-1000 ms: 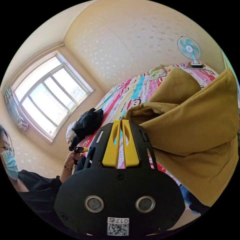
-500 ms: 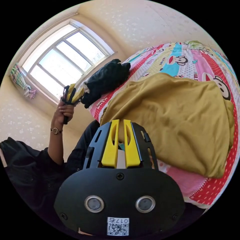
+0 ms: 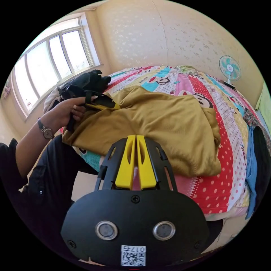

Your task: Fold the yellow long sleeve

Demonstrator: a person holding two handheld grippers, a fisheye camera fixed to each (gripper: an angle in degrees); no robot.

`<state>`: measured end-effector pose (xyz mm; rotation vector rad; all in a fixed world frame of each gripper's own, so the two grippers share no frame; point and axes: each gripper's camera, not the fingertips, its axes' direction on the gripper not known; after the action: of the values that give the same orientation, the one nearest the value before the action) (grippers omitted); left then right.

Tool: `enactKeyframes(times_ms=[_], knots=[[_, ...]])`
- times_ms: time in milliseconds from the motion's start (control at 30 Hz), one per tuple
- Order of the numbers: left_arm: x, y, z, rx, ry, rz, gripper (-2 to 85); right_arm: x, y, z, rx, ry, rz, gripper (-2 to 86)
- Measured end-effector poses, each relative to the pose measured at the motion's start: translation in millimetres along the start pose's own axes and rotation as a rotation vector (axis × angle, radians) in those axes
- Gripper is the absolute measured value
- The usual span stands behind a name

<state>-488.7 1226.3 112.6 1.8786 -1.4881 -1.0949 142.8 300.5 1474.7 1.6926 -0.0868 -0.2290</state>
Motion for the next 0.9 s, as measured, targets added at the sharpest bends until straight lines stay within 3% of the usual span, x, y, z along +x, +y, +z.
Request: enactKeyframes(times_ms=[100,167,267,367,400,467,533,600,667,767,900], knots=[[11.7,25.3,-0.4,-0.105,0.237,0.122,3.9,15.1,14.1,-29.4,0.147,0.002,0.086,1.8],[36.5,60.0,17.1,-0.357,0.444,0.285,3.8,30.3,25.7,-63.9,0.318,0.029,0.188,3.6],[61.4,117.2,47.2,-0.682,0.393,0.388,4.4,40.7,31.8,-93.0,0.436,0.055,0.223,7.1],[61.3,150.8,61.4,-0.812,0.313,0.377,4.4,42.5,20.0,-72.9,0.361,0.061,0.193,9.8],[59.5,152.2,58.9,-0.8,0.348,0.365,4.2,42.9,14.5,-61.7,0.314,0.045,0.186,10.4],[47.7,141.3,34.1,-0.65,0.52,0.281,3.4,40.9,-15.0,10.8,-0.057,-0.019,0.139,9.7],[40.4,123.0,3.5,-0.461,0.539,0.253,1.0,25.2,-22.5,35.1,-0.111,0.08,0.071,8.6],[37.8,101.8,-25.8,-0.306,0.418,0.241,1.0,8.7,-27.7,43.1,-0.148,0.167,0.01,6.9],[39.6,70.7,-57.9,-0.155,0.168,0.173,5.3,-3.1,-35.1,53.4,-0.199,0.221,-0.028,5.0],[39.3,29.0,-82.9,-0.002,-0.041,0.103,8.0,1.4,-45.9,63.1,-0.276,0.2,-0.003,4.0],[20.3,-20.0,-75.4,-0.03,-0.201,0.038,8.3,16.9,-54.5,73.1,-0.338,0.138,0.048,3.4]])
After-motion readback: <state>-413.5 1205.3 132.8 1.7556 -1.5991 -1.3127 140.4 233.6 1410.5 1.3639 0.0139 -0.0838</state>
